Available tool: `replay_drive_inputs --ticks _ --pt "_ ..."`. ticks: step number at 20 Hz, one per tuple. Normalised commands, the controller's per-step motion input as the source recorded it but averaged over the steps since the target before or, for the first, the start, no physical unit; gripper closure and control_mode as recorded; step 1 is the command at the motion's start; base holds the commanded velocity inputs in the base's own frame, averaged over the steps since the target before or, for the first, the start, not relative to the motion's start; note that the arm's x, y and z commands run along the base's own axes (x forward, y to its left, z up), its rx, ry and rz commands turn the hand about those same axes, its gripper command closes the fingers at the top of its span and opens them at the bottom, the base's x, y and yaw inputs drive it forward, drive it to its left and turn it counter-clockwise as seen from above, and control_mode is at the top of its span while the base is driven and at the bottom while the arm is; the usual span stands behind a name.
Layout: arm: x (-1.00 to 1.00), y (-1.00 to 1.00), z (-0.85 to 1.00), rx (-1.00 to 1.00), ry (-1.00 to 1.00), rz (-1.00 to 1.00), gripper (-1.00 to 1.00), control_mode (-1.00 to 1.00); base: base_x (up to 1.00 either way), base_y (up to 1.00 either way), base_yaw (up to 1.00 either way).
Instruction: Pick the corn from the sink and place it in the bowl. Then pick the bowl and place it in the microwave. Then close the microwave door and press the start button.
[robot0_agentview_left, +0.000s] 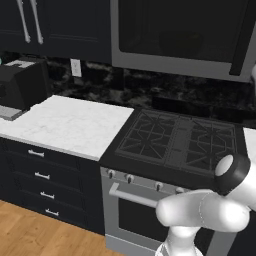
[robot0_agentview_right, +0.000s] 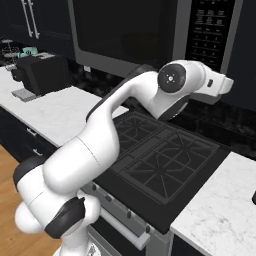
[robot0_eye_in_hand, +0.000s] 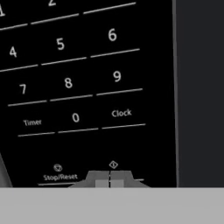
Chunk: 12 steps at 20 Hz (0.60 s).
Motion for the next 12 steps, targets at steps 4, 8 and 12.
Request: replay_drive_inputs --ticks 4,8,12 --pt "0.77 -0.25 0.00 0.07 0.00 0.09 1.00 -1.00 0.00 0.00 0.00" --pt "-0.51 0.27 0.00 0.00 -0.16 0.02 1.00 -1.00 0.00 0.00 0.00" --pt "-0.99 0.70 0.01 0.00 -0.25 0.00 1.00 -1.00 0.00 0.00 0.00"
